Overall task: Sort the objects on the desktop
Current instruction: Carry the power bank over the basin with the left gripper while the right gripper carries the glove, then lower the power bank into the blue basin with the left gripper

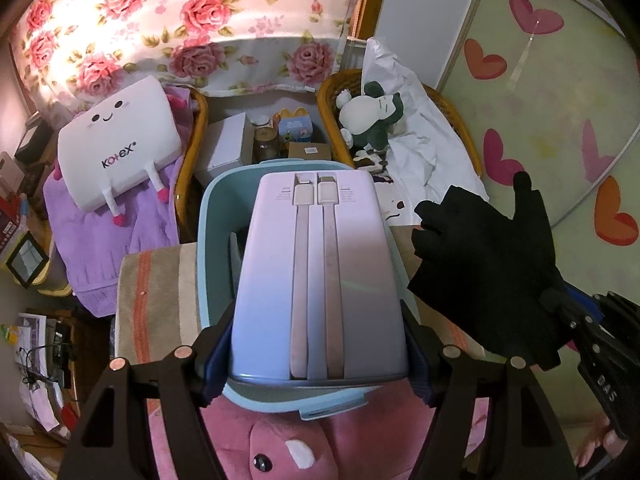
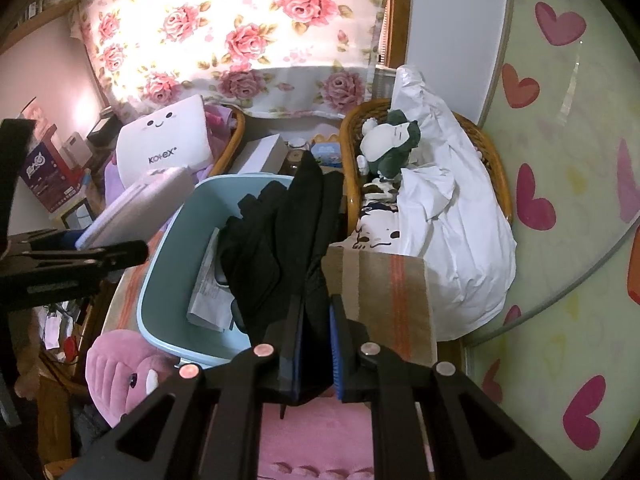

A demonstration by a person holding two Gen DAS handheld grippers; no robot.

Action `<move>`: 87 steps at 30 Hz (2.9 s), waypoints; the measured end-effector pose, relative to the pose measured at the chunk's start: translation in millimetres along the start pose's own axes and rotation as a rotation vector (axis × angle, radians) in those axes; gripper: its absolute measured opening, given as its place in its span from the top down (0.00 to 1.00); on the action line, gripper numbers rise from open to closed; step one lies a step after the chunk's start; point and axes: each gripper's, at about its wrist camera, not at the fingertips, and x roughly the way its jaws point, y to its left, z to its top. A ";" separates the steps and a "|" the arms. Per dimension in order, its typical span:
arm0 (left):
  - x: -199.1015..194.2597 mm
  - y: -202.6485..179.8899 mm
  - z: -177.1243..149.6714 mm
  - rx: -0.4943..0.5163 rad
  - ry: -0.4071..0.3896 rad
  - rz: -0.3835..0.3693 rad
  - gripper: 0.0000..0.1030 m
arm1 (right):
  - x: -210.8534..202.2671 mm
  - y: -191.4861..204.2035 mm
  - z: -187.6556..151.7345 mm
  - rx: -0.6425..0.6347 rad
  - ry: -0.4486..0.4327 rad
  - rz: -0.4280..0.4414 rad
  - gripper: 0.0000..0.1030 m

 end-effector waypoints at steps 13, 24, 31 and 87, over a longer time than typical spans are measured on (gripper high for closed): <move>79.2 6.7 12.5 -0.021 0.099 0.006 0.28 | 33.0 9.5 6.5 -0.008 0.029 -0.011 0.89; 144.8 19.3 14.8 -0.073 0.184 0.021 0.28 | 75.2 22.8 15.3 -0.016 0.070 0.007 0.89; 173.2 28.0 12.7 -0.098 0.222 0.039 0.28 | 93.3 31.0 17.4 -0.030 0.088 0.007 0.89; 202.5 33.9 1.8 -0.167 0.349 0.112 0.27 | 111.6 34.8 12.4 -0.041 0.134 0.023 0.89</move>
